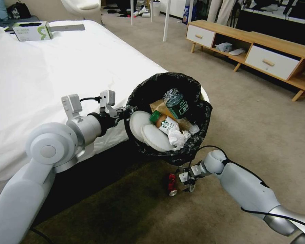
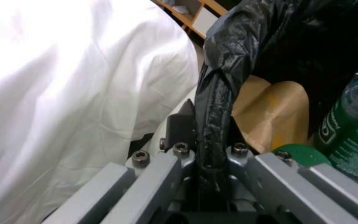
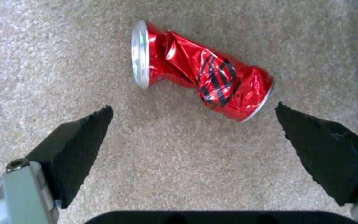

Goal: Pick up the trash bin and place the garbage on the floor into it.

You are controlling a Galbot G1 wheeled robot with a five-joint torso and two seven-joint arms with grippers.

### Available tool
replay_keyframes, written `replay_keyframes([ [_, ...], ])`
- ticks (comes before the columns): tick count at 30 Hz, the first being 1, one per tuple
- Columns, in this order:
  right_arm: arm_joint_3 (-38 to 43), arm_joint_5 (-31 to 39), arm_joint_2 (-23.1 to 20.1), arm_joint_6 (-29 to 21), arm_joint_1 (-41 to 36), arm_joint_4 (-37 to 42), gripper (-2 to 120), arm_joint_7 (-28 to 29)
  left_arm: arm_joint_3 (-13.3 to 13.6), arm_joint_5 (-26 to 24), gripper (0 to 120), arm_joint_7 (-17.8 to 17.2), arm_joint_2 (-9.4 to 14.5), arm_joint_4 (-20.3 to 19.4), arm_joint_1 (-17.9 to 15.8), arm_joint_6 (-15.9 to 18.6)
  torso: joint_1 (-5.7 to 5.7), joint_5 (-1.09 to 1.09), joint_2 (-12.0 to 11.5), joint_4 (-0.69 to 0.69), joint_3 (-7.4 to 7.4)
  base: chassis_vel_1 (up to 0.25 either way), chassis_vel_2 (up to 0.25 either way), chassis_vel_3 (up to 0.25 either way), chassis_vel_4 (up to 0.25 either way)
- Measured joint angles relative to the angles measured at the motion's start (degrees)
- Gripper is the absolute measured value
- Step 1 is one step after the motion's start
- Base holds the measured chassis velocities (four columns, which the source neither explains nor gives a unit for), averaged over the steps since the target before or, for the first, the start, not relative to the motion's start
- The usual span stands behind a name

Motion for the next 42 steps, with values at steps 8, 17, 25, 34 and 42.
replay_keyframes([
  [8, 1.44, -3.49, 0.21, 2.08, -0.32, -0.83, 100, -0.12, 0.00, 0.02, 2, -0.03, -0.14, -0.11, 0.19, 0.00, 0.00, 0.00, 0.00, -0.01, 0.00, 0.000, 0.000, 0.000, 0.000],
  [17, 4.59, -6.85, -0.31, 5.28, -0.24, -2.22, 100, -0.59, -0.42, 0.13, 2, -0.06, 0.02, -0.51, 0.71, 0.00, 0.00, 0.00, 0.00, 0.00, 0.00, 0.000, 0.000, 0.000, 0.000],
  [25, 5.68, -7.06, -0.50, 5.86, -0.49, -3.22, 100, -0.49, -0.36, 0.21, 2, -0.06, -0.22, -0.34, 0.66, 0.00, 0.00, 0.00, 0.00, 0.00, 0.00, 0.000, 0.000, 0.000, 0.000],
  [34, 6.61, -7.74, 0.77, 6.81, 0.02, -6.21, 100, 0.29, -0.48, 0.27, 2, -0.05, -0.07, -0.55, 1.06, 0.00, 0.00, 0.00, 0.00, -0.01, 0.00, 0.000, 0.000, 0.000, 0.000],
  [42, 6.57, -9.03, 4.18, 7.15, 0.69, -7.96, 100, 0.64, -0.74, 0.35, 2, 0.02, -0.10, -0.77, 1.13, 0.00, 0.00, 0.00, 0.00, 0.00, 0.01, 0.000, 0.000, 0.000, 0.000],
])
